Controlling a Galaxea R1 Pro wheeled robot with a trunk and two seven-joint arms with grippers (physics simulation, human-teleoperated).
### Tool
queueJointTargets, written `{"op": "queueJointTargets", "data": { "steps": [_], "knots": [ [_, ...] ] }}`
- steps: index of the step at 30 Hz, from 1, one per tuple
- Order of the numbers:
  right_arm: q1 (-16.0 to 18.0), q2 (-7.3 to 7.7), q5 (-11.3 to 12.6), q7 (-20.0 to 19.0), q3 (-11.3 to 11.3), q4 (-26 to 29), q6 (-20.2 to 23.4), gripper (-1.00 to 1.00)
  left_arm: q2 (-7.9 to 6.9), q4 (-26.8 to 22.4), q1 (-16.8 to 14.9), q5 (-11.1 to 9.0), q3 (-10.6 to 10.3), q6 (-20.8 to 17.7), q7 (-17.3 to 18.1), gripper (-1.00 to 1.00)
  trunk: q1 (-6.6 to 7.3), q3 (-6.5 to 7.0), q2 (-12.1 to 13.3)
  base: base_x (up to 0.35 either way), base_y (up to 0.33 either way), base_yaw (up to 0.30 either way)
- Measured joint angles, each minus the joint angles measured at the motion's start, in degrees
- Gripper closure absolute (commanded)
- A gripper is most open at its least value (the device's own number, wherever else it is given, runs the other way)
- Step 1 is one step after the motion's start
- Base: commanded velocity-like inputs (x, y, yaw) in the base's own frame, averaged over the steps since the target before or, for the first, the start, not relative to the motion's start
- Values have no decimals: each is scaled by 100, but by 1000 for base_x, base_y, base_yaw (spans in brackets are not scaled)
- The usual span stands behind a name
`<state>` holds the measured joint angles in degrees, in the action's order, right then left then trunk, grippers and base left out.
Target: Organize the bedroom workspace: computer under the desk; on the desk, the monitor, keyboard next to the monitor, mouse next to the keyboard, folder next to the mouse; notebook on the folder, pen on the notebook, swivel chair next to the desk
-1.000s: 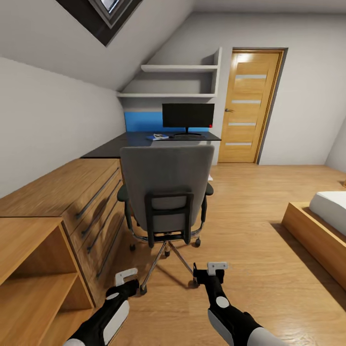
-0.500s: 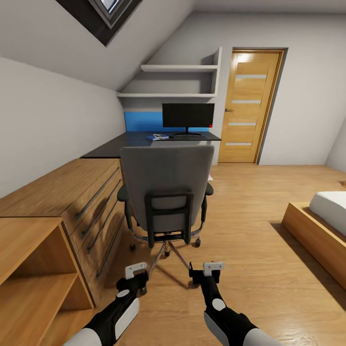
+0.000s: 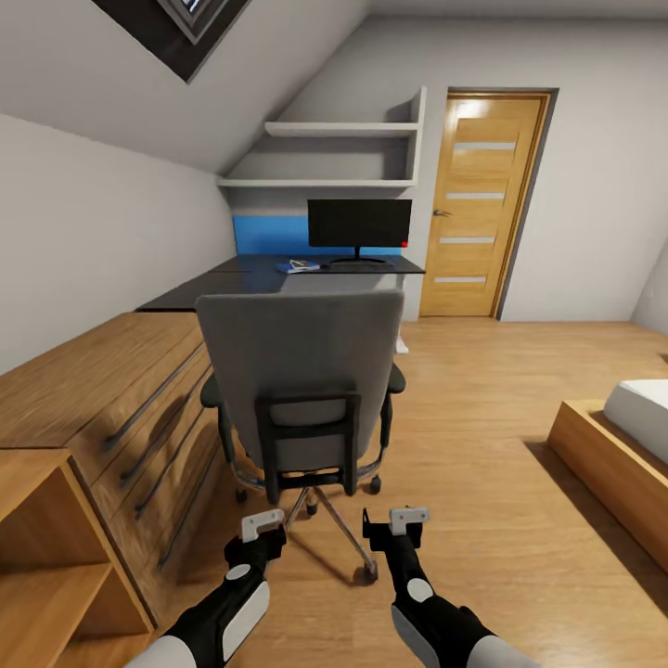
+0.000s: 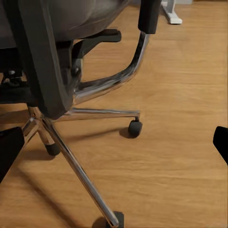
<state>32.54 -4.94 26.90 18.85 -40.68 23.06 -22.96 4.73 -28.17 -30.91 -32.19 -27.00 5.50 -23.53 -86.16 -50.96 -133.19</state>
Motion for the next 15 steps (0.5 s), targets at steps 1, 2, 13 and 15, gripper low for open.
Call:
{"op": "queueJointTargets", "data": {
  "steps": [1, 2, 13, 15],
  "knots": [
    [0, -2, 0, -17, -9, -2, 2, -100, -3, 4, -2, -4, 1, 4, 1, -100, 0, 0, 0, 278, 19, 0],
    [-2, -3, 0, -38, -17, -3, 3, -100, -5, 5, -3, -7, 2, 8, 2, -100, 0, 0, 0, 199, 87, 0],
    [-9, -9, -18, -508, -333, -8, 6, -100, -14, 19, -1, -16, 3, 43, -33, -100, -3, 0, 0, 55, 69, 0],
    [-9, -9, -18, -522, -341, -6, 6, -100, -13, 19, -2, -16, 3, 44, -35, -100, -3, 0, 0, 6, 11, 0]
  ]
}}
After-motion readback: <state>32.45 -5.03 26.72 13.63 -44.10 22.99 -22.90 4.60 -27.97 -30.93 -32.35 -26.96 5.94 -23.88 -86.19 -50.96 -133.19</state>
